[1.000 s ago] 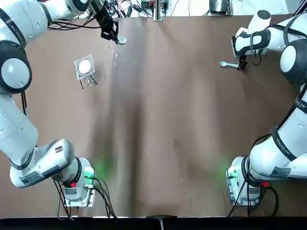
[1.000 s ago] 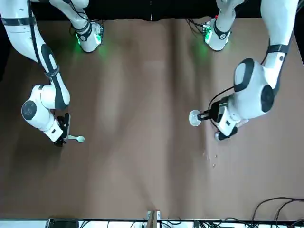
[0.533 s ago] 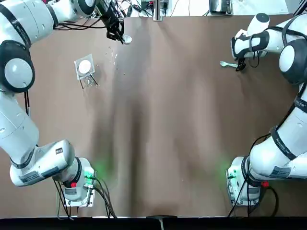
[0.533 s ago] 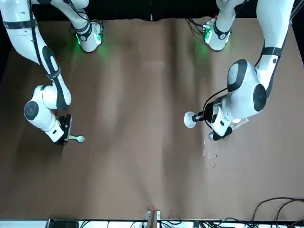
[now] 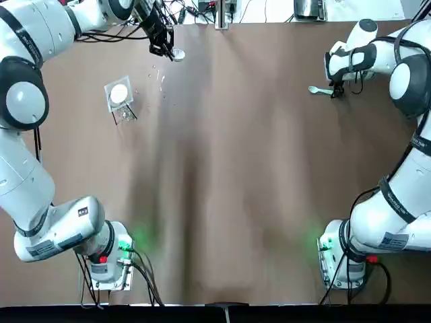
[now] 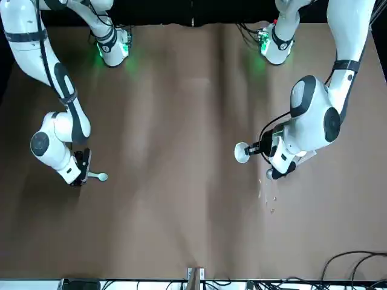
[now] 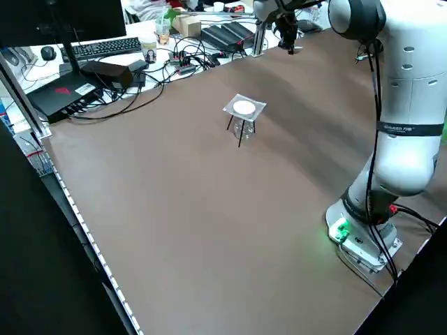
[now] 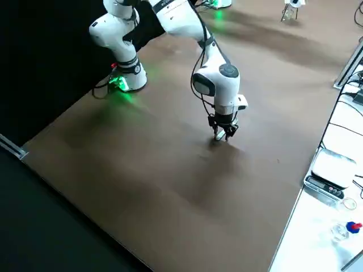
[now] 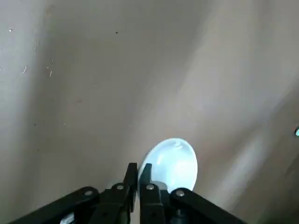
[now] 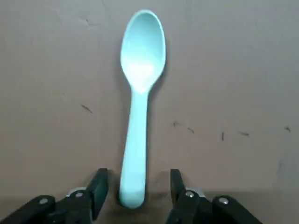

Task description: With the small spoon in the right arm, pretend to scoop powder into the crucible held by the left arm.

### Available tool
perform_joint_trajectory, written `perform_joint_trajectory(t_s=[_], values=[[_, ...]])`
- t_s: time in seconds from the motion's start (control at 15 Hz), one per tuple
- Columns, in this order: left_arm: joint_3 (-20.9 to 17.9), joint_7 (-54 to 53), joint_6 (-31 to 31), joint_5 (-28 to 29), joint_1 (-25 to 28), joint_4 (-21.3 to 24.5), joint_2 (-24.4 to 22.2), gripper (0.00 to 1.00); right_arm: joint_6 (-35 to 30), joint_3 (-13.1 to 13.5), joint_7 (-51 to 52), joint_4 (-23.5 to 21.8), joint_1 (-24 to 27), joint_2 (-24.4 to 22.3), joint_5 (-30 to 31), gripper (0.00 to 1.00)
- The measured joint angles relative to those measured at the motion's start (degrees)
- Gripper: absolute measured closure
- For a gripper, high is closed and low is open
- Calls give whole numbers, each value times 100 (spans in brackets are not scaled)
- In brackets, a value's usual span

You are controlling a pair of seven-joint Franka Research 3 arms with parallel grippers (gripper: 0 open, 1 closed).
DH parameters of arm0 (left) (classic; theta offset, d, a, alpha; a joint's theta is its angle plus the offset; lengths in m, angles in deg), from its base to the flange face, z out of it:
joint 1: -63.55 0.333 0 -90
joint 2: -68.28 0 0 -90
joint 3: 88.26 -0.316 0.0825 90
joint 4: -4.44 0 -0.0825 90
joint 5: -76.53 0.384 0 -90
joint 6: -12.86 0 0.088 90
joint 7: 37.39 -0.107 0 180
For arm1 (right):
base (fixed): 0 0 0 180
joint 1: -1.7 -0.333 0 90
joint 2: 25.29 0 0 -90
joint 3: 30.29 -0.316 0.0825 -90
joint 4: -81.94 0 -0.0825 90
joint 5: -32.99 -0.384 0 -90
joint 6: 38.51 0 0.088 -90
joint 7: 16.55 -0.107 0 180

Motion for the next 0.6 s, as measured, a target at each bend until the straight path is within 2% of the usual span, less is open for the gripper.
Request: perform_joint_trajectory(t_s=[0.33,0.6], values=[[-6,0,-3,0,30,-3,0,94,-13,-2,-1,137,73,121,0,48],[-8,0,-4,0,37,-3,0,94,-32,-10,-2,144,72,120,0,50]])
